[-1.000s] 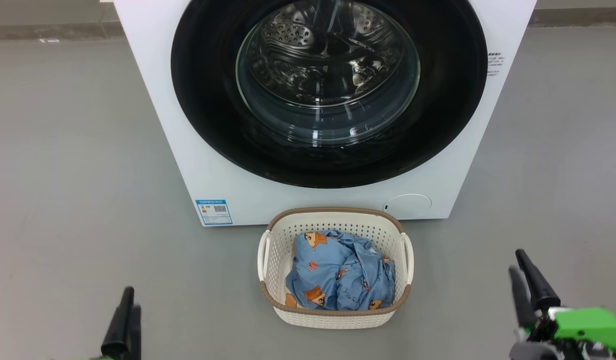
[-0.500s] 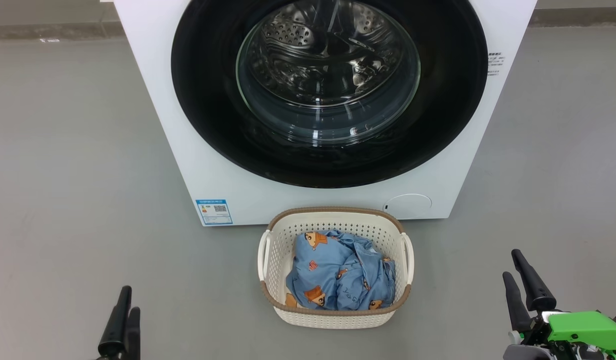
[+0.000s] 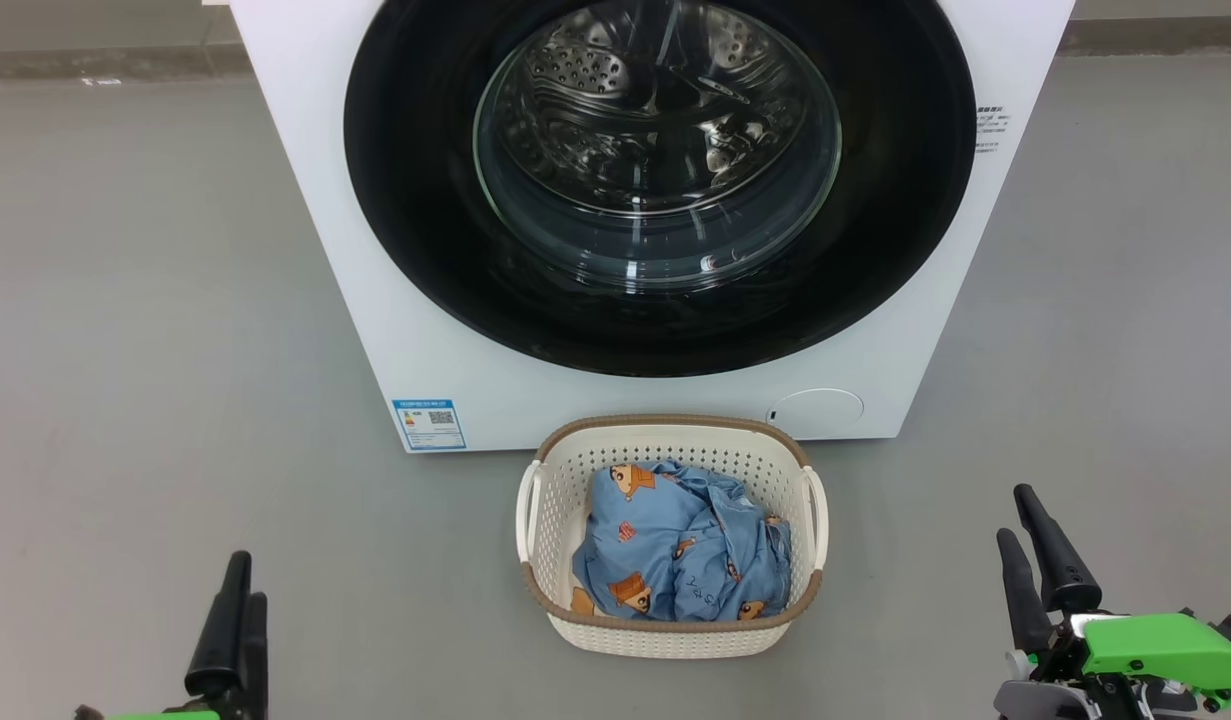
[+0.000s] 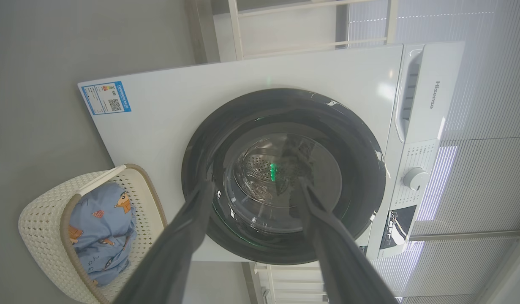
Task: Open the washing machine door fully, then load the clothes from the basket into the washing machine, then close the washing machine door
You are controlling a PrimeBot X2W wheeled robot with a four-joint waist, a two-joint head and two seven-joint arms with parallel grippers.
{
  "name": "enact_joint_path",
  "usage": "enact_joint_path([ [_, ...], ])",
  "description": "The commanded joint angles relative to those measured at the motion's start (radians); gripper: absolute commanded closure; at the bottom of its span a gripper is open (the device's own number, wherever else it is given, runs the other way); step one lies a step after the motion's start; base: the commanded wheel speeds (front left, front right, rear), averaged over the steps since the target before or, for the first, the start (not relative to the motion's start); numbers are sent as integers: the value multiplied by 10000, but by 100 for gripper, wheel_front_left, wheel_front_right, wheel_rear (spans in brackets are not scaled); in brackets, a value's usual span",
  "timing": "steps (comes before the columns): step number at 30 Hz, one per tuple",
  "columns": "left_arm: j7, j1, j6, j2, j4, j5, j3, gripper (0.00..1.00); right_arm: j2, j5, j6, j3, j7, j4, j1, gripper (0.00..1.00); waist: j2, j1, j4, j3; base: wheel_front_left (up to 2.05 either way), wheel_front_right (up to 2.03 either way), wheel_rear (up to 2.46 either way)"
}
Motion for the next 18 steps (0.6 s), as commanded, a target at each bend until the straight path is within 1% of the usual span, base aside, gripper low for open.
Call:
enact_joint_path([
  [1, -72, -321, -31, 172, -382, 98, 88, 0, -106, -125, 17, 154, -84, -357, -473, 0, 0, -1, 2, 0, 0, 0, 0],
  [11, -585, -323, -39, 562, -731, 681, -326, 0, -125, -588, 22, 402, -406, -665, -550, 0, 0, -1, 35, -23, 0, 0, 0],
  [18, -1098, -359, -43, 999, -869, 1084, -793, 0, -137, -1032, 25, 563, -612, -809, -595, 0, 0, -1, 64, -27, 0, 0, 0],
])
